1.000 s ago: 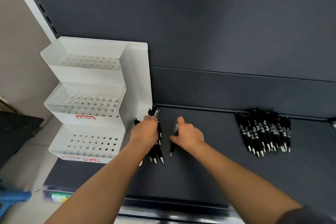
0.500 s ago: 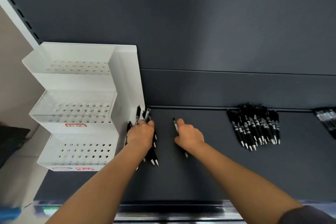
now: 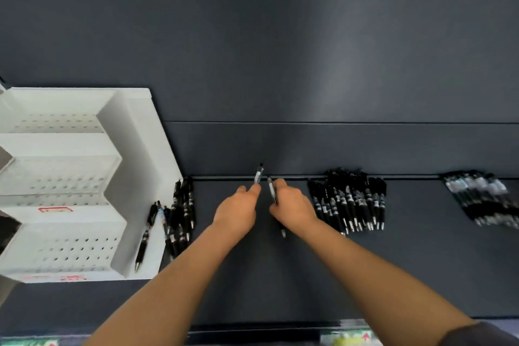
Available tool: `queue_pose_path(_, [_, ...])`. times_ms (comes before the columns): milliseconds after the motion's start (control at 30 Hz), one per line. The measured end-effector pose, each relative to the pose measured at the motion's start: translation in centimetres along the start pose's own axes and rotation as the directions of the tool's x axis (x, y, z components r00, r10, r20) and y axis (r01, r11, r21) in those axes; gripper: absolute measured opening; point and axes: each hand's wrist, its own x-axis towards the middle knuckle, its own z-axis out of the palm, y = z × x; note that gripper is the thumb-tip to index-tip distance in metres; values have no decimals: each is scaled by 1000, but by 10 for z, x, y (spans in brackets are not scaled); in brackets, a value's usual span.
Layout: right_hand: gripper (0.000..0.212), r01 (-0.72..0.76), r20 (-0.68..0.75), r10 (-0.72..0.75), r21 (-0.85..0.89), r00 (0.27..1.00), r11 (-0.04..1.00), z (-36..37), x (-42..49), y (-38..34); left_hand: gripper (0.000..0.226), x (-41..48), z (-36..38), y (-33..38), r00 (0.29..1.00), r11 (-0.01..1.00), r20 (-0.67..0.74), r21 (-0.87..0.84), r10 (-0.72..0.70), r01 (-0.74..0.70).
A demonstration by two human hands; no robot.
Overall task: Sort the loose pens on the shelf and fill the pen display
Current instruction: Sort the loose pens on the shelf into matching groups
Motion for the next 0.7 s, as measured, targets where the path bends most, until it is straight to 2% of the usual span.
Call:
queue_pose_path(167, [42, -39, -97, 40, 8, 995, 999, -49, -9, 76, 36, 24, 20, 86, 998, 981, -22, -180, 67, -70])
queue_pose_path(367, [39, -120, -155, 121, 16, 981, 993, -93, -10, 157, 21, 46, 42, 170, 998, 906, -30, -418, 63, -70])
queue_pose_path(500, [39, -155, -152, 157, 25, 976, 988, -106, -12, 195, 16, 55, 52, 202, 995, 902, -59, -421, 84, -101])
queue_pose_path(700, [37, -248, -152, 248, 18, 957, 969, -128, -23, 249, 16, 65, 62, 256, 979, 885, -47, -421, 197, -199])
